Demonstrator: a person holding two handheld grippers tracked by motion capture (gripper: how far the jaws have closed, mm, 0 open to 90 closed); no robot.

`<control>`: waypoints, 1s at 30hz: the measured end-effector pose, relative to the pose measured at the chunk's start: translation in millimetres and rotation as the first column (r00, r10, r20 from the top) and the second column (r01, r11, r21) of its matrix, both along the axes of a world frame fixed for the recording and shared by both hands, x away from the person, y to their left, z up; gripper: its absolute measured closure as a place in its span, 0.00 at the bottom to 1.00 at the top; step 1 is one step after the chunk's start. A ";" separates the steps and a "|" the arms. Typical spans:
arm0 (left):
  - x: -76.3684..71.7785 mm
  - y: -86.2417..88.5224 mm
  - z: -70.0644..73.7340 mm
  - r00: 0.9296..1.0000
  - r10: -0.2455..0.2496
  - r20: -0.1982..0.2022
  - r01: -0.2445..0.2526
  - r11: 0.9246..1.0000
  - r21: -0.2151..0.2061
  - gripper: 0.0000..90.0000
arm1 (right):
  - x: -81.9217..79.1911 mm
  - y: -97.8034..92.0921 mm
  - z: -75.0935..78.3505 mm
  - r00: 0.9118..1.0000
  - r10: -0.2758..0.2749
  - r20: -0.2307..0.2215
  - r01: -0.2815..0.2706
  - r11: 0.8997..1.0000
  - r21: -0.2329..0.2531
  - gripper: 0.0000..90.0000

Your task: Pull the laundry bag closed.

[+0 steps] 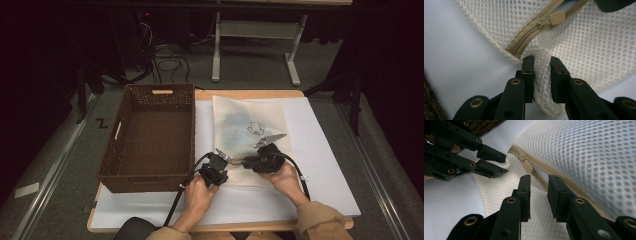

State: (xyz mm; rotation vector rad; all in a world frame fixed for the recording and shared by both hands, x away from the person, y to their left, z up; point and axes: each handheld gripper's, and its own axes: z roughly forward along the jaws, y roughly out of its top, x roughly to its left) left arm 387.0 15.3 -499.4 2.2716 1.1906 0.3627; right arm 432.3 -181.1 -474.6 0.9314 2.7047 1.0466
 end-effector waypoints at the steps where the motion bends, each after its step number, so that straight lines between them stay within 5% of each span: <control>1: -0.1 -0.2 0.0 1.000 0.002 0.000 -0.002 1.000 0.000 0.84 | 1.8 2.1 -0.9 1.000 0.007 -0.003 -0.007 1.000 0.002 0.81; 14: -2.4 -0.3 -1.1 0.999 0.033 0.007 -0.033 0.999 -0.012 0.84 | 18.7 24.0 -11.0 0.994 0.070 -0.079 -0.070 0.998 0.005 0.83; 23: -1.3 -0.8 -0.2 0.999 0.044 -0.007 -0.045 0.999 -0.025 0.82 | 19.2 30.4 -8.9 0.994 0.090 -0.062 -0.090 0.996 0.008 0.95; 30: -1.2 -2.8 4.9 0.998 0.058 -0.021 -0.059 0.997 -0.045 0.69 | 18.8 31.5 -10.2 0.993 0.093 -0.067 -0.092 0.996 0.005 0.97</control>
